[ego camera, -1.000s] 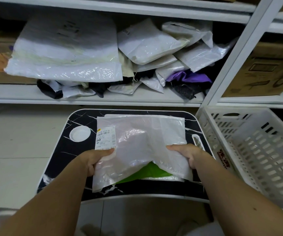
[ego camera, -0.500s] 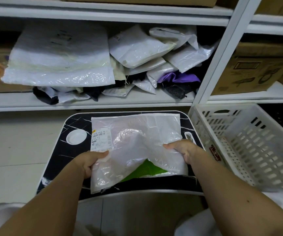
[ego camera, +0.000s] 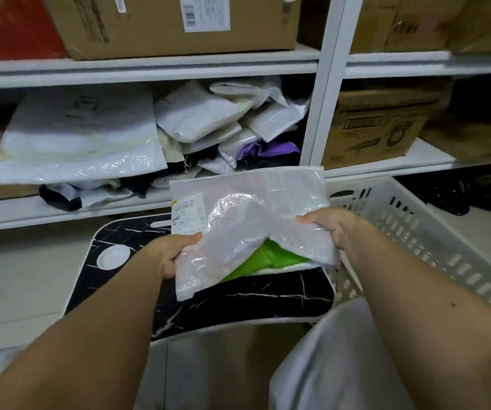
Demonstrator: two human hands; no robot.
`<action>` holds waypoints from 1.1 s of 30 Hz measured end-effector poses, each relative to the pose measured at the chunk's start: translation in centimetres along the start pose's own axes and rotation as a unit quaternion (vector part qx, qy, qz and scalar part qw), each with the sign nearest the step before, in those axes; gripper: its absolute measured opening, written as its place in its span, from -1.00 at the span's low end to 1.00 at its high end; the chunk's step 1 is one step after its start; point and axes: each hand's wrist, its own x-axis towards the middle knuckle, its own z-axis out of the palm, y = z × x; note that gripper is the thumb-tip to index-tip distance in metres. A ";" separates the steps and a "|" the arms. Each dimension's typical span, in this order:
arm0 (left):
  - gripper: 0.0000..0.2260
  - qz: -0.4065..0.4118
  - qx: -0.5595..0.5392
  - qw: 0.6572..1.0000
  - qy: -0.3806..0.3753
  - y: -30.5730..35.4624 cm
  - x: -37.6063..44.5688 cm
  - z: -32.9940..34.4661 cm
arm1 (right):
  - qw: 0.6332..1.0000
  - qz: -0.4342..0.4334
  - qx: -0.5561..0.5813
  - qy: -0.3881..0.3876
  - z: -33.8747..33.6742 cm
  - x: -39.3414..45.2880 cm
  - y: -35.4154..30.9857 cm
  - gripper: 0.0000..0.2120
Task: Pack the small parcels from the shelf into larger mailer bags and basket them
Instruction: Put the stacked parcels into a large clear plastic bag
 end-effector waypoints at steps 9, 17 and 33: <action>-0.79 0.035 0.090 0.993 -0.072 4.1 0.8 12.8 | 0.992 -0.010 0.105 0.064 -11.4 -4.3 0.7 -0.85; -0.83 0.042 0.127 0.980 -0.144 6.0 4.6 25.7 | 0.945 -0.012 0.295 0.143 -20.0 -3.9 6.4 -0.66; -0.40 0.368 0.739 0.547 -0.139 -4.9 14.6 35.1 | 0.819 0.090 0.393 0.409 -16.5 4.7 18.3 -0.56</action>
